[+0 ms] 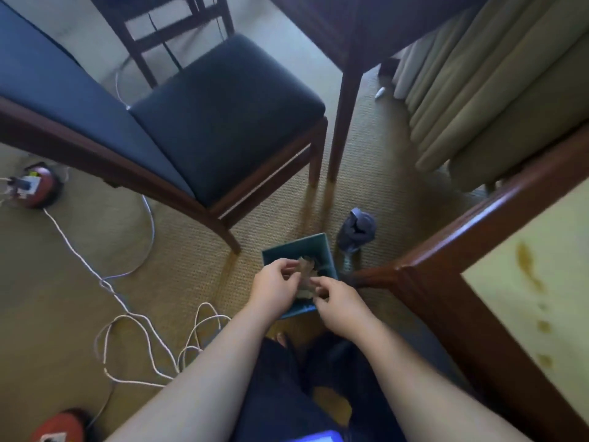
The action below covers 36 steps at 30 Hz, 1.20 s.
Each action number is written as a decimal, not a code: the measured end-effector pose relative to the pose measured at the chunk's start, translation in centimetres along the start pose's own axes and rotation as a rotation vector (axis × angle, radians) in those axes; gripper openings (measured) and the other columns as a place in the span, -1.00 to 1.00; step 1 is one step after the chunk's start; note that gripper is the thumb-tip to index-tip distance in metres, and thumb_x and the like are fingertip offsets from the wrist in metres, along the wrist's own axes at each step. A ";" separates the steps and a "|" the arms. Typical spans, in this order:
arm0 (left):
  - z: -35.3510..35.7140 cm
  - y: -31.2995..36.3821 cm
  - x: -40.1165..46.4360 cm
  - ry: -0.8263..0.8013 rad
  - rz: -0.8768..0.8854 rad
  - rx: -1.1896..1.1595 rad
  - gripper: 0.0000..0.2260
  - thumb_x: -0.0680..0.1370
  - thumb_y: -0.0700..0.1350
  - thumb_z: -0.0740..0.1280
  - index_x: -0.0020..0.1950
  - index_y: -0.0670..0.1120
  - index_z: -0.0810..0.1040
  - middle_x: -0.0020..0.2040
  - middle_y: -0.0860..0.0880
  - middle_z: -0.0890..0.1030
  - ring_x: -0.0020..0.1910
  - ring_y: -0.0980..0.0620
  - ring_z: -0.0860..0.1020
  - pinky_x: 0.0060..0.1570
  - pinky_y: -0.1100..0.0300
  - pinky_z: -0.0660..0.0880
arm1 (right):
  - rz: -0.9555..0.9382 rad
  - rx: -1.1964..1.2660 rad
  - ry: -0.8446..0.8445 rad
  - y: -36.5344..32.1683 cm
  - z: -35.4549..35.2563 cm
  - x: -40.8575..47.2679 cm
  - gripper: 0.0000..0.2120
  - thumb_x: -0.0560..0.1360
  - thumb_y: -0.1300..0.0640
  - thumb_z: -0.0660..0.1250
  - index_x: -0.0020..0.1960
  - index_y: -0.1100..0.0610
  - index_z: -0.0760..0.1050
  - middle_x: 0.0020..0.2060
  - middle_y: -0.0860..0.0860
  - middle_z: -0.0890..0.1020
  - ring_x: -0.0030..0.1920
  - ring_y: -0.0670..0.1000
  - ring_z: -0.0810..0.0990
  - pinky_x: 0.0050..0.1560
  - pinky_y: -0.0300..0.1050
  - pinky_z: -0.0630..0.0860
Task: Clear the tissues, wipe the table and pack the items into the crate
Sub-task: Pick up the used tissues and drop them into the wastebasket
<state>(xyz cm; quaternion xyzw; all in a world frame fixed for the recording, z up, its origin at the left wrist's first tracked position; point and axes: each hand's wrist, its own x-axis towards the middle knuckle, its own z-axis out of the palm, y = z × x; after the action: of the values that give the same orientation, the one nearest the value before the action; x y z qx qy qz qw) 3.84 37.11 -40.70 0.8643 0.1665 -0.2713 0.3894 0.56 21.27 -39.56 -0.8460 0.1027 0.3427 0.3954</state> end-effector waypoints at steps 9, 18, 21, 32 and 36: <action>-9.9 20.0 -20.1 0.009 0.364 -0.118 -0.95 0.61 -0.05 0.44 -0.01 0.09 0.68 -0.17 0.18 0.69 -0.13 0.28 0.64 -0.11 0.33 0.59 | -0.168 0.118 0.602 -11.1 -16.2 -23.2 -0.88 0.59 0.08 0.39 0.10 -0.08 0.64 -0.15 -0.18 0.67 -0.13 -0.27 0.61 -0.15 -0.54 0.43; -2.5 36.1 -23.9 -0.142 0.689 0.028 -0.96 0.62 -0.01 0.42 0.05 0.11 0.67 -0.15 0.20 0.66 -0.13 0.21 0.59 -0.12 0.16 0.60 | 0.072 0.217 1.044 -0.2 -29.9 -32.5 -0.73 0.61 0.04 0.34 0.30 -0.07 0.57 0.05 -0.16 0.65 0.06 -0.14 0.62 0.03 -0.05 0.63; 1.9 40.4 -24.0 -0.185 0.722 0.066 -0.95 0.60 -0.03 0.44 -0.03 0.13 0.66 -0.23 0.26 0.63 -0.24 0.23 0.57 -0.18 0.20 0.56 | 0.176 0.231 1.012 4.6 -33.2 -34.1 -0.74 0.62 0.02 0.31 0.31 -0.07 0.54 0.07 -0.16 0.63 0.05 -0.15 0.58 -0.09 -0.27 0.49; 13.5 48.3 -23.7 -0.277 0.764 0.234 -0.98 0.61 0.06 0.41 0.00 0.19 0.63 -0.19 0.19 0.64 -0.18 0.26 0.58 -0.26 0.34 0.51 | 0.371 0.183 0.941 16.9 -42.6 -33.4 -0.57 0.58 0.06 0.31 0.44 0.02 0.48 0.26 0.00 0.63 0.26 0.06 0.59 0.14 0.00 0.53; 16.0 51.0 -23.4 -0.315 0.782 0.283 -0.96 0.63 0.03 0.39 0.05 0.18 0.61 -0.12 0.19 0.63 -0.15 0.23 0.58 -0.26 0.38 0.42 | 0.441 0.218 0.958 19.1 -45.0 -31.1 -0.56 0.53 0.00 0.32 0.41 -0.04 0.45 0.08 -0.04 0.65 0.07 0.03 0.58 -0.06 -0.05 0.44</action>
<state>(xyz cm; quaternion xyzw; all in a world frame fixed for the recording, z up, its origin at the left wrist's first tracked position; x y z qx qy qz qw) 5.22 -9.57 -5.81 0.8553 -0.2730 -0.2523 0.3610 -8.62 -27.79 -10.07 -0.8199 0.4820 -0.0194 0.3084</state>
